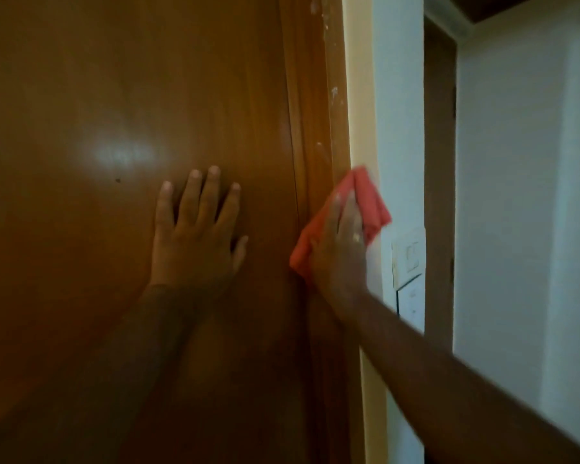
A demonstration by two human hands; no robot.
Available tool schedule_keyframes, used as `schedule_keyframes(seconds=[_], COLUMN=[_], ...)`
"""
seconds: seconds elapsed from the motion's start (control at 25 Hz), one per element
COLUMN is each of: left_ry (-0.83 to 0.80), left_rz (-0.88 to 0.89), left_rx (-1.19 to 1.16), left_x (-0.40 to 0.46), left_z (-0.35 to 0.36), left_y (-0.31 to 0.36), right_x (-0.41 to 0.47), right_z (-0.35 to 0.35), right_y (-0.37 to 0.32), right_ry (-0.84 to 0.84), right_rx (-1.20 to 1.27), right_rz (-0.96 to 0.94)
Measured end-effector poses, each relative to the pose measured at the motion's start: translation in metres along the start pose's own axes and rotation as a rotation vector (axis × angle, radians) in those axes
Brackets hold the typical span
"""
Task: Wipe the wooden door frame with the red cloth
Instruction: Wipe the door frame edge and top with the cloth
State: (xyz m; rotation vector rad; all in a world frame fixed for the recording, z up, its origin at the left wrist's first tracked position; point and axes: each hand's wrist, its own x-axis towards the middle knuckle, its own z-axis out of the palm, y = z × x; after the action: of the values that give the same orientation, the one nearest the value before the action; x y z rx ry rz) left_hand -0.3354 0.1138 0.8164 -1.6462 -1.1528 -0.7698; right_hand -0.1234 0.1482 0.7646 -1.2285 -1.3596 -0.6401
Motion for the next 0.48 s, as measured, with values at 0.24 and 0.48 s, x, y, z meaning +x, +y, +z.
schedule_keyframes(seconds=[0.24,0.48], left_ry=[0.025,-0.009], left_rz=[0.044,0.029], left_rx=[0.147,0.216], left_x=[0.001,0.0], left_z=[0.012,0.01], left_y=[-0.007,-0.006], right_x=[0.175,-0.029], right_z=[-0.005,0.008], right_y=[-0.035,0.029], right_ry=[0.245,-0.114], right_rx=[-0.149,-0.181], right_rz=[-0.092,-0.243])
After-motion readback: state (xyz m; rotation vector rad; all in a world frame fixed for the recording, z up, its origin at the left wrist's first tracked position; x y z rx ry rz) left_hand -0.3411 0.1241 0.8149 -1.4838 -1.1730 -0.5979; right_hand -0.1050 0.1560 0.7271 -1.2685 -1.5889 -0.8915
